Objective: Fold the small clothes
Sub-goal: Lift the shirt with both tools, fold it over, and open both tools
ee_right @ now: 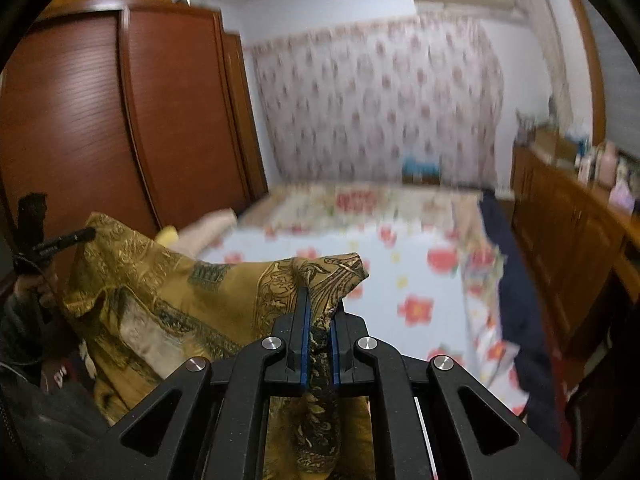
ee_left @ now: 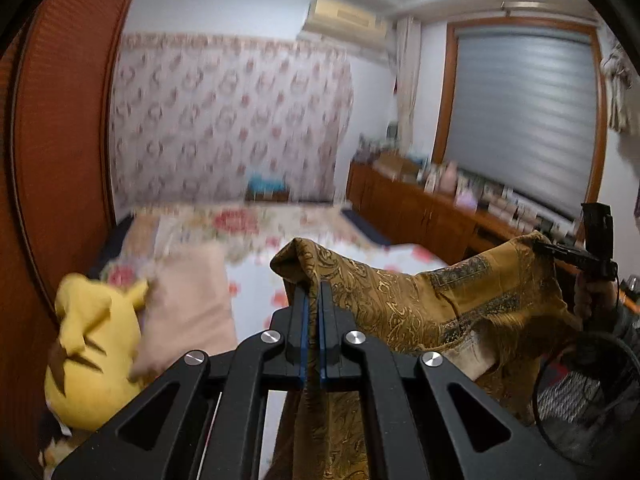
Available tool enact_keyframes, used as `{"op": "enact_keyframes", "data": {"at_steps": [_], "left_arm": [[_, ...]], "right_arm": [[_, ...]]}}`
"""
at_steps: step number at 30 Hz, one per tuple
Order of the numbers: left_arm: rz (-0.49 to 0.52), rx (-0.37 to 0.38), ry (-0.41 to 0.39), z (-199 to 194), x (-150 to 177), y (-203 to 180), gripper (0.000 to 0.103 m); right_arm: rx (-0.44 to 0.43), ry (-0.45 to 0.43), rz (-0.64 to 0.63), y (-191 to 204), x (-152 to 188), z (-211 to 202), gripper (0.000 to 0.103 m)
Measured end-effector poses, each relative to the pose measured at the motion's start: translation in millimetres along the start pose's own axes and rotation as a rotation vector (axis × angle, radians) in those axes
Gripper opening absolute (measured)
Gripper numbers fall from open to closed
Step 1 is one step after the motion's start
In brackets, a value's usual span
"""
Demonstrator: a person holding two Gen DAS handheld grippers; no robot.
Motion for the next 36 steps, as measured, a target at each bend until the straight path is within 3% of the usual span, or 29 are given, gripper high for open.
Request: {"op": "enact_keyframes", "data": {"at_steps": [5, 12, 20, 23, 27, 36], "left_arm": [[0.027, -0.044, -0.124, -40, -49, 9, 0.004], [0.059, -0.095, -0.286, -88, -116, 22, 0.004], [0.084, -0.146, -0.354, -99, -152, 42, 0.004], [0.074, -0.152, -0.317, -79, -144, 51, 0.004], [0.081, -0.173, -0.242, -27, -127, 64, 0.004], [0.062, -0.179, -0.048, 113, -68, 99, 0.004]], "right_arm": [[0.013, -0.16, -0.083, 26, -53, -71, 0.007], [0.006, -0.306, -0.181, 67, -110, -139, 0.007], [0.005, -0.395, -0.247, 93, -155, -180, 0.007], [0.027, -0.36, -0.239, 86, -162, -160, 0.007], [0.075, -0.284, -0.23, 77, -165, -98, 0.007], [0.178, -0.095, -0.189, 33, -171, 34, 0.007]]}}
Point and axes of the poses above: each gripper's, at about its wrist camera, not at the fingertips, and z roughly the way its jaws point, y to its left, x to its underside, the point moved 6 cm from there along z, roughly the way its jaws point, and after that the axes turned 14 degrees about z, right-handed, at the moved point
